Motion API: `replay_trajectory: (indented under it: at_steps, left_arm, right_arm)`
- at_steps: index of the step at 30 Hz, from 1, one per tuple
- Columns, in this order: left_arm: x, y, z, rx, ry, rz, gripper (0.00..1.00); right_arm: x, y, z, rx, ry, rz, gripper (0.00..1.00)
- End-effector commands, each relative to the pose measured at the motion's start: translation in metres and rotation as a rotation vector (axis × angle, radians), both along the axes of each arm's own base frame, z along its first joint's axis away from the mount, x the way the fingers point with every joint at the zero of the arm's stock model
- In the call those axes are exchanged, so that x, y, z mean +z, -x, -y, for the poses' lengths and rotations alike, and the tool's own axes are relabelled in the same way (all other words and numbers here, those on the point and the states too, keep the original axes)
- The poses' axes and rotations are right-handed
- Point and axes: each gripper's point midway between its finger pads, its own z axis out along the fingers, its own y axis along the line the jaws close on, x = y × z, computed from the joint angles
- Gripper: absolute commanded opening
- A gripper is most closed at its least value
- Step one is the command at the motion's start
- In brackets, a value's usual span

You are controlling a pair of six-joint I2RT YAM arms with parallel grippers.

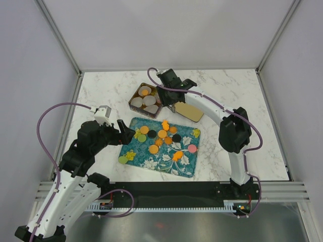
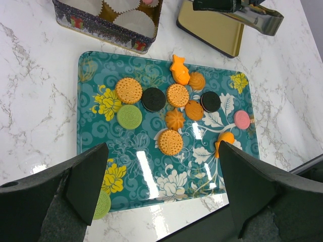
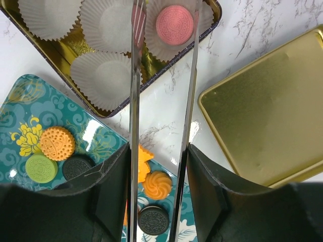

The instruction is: Pack the cookies

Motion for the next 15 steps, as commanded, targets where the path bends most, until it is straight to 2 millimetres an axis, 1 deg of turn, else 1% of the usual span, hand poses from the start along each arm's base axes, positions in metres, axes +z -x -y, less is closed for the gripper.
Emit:
replay_trajectory:
  at_steps: [1,3,4,5,6,7,8,9,10,11,12,13,14,15]
  left_arm:
    - [0.004,-0.003,0.0,-0.015,-0.023,0.037,0.98]
    - [0.004,-0.003,0.0,-0.013,-0.021,0.038,0.98]
    - [0.005,-0.003,0.0,-0.013,-0.02,0.041,0.98]
    - [0.006,-0.003,-0.001,-0.012,-0.021,0.043,0.98]
    - [0.005,-0.003,0.0,-0.013,-0.02,0.041,0.98]
    - [0.005,-0.003,-0.001,-0.01,-0.021,0.043,0.98]
    - [0.006,-0.003,0.0,-0.013,-0.02,0.044,0.98]
    - [0.006,-0.003,0.0,-0.013,-0.021,0.045,0.98]
    - [0.006,-0.002,0.0,-0.012,-0.018,0.045,0.98]
    - [0.006,-0.002,-0.001,-0.011,-0.019,0.047,0.98]
    - [0.006,-0.002,-0.001,-0.009,-0.018,0.047,0.98]
    - [0.008,-0.003,-0.001,-0.007,-0.016,0.05,0.98]
    - [0.007,-0.002,-0.001,-0.009,-0.018,0.048,0.98]
    - [0.006,-0.002,-0.001,-0.011,-0.018,0.046,0.98]
  right_arm:
    - [0.066,-0.001,-0.003,0.017,-0.105,0.114,0.53]
    - [0.081,0.003,-0.002,0.025,-0.127,0.13,0.52]
    - [0.094,0.007,-0.001,0.03,-0.145,0.145,0.52]
    - [0.101,0.011,-0.001,0.037,-0.157,0.151,0.52]
    - [0.112,0.019,0.002,0.044,-0.172,0.161,0.52]
    - [0.116,0.026,0.001,0.058,-0.181,0.161,0.52]
    - [0.109,0.036,0.002,0.07,-0.174,0.14,0.51]
    - [0.12,0.046,0.005,0.083,-0.187,0.156,0.51]
    - [0.119,0.059,0.001,0.103,-0.181,0.154,0.51]
    - [0.117,0.068,0.002,0.11,-0.172,0.154,0.51]
    - [0.11,0.083,0.007,0.12,-0.162,0.142,0.51]
    - [0.108,0.098,0.002,0.144,-0.157,0.14,0.51]
    - [0.09,0.112,0.005,0.154,-0.132,0.106,0.5]
    - [0.095,0.124,0.007,0.167,-0.14,0.115,0.51]
